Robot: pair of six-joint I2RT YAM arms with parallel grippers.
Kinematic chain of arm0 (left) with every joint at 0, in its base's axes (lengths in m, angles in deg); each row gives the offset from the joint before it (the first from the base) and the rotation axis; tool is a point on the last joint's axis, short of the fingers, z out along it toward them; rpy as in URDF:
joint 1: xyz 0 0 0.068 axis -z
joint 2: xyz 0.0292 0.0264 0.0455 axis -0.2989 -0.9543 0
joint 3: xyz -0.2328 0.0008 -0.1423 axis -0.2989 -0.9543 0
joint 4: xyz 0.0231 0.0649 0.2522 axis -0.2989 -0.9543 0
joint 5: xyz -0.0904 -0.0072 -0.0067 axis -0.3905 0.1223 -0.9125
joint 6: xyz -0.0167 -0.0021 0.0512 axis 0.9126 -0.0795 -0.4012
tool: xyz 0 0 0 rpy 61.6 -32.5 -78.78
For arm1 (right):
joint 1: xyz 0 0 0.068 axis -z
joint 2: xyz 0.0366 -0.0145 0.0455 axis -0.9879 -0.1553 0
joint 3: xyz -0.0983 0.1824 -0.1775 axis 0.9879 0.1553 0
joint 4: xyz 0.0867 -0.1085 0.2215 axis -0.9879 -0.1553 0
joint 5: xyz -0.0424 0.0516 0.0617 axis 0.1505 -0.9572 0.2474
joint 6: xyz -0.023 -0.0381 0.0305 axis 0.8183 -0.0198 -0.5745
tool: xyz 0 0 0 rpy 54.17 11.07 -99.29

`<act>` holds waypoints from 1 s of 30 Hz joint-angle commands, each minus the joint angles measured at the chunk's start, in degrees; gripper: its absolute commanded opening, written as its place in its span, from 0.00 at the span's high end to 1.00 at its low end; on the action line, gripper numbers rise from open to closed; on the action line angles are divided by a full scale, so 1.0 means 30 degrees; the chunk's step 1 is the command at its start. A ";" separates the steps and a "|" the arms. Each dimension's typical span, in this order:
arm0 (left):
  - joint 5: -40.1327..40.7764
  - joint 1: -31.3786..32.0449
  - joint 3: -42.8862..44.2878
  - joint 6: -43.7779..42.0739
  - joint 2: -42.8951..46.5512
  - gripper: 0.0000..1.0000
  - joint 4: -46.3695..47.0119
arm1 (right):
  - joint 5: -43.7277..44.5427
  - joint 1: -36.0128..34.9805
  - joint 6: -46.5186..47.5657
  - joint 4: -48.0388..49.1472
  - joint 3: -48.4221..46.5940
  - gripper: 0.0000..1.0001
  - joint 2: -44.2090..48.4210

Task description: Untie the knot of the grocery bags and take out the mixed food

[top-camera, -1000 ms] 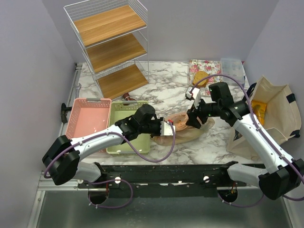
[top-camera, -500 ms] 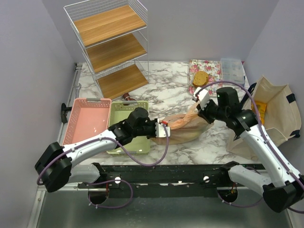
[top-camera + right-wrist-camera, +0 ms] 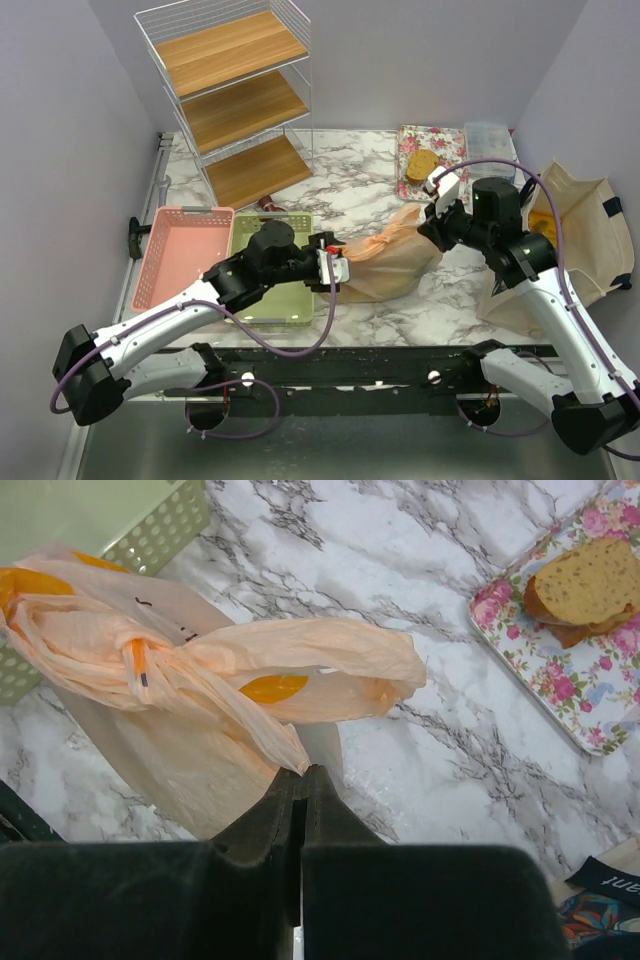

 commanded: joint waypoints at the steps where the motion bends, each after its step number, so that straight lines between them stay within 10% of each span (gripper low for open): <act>1: 0.1579 0.1731 0.2669 0.0243 -0.1478 0.37 -0.0081 | -0.1002 0.0089 -0.0888 0.0492 -0.0213 0.99 0.0416; 9: 0.4955 0.2430 0.6240 -0.0216 -0.6906 0.54 -0.1308 | -0.0623 0.0097 -0.1379 0.0751 -0.0639 0.99 0.0433; 15: 0.5226 0.0603 0.4469 0.0271 -0.5311 0.98 -0.1706 | 0.3667 0.0100 -0.0830 0.1162 -0.1320 0.99 0.0694; 24: 0.3375 -0.2087 -0.0055 -0.0674 -0.1139 1.00 -0.0470 | 0.6888 0.0130 -0.0081 0.1407 -0.0619 0.99 0.1908; 30: 0.0880 -0.1987 0.1114 0.0086 -0.0679 1.00 -0.1533 | 0.1791 0.0133 0.0130 -0.0956 -0.0272 0.99 0.2751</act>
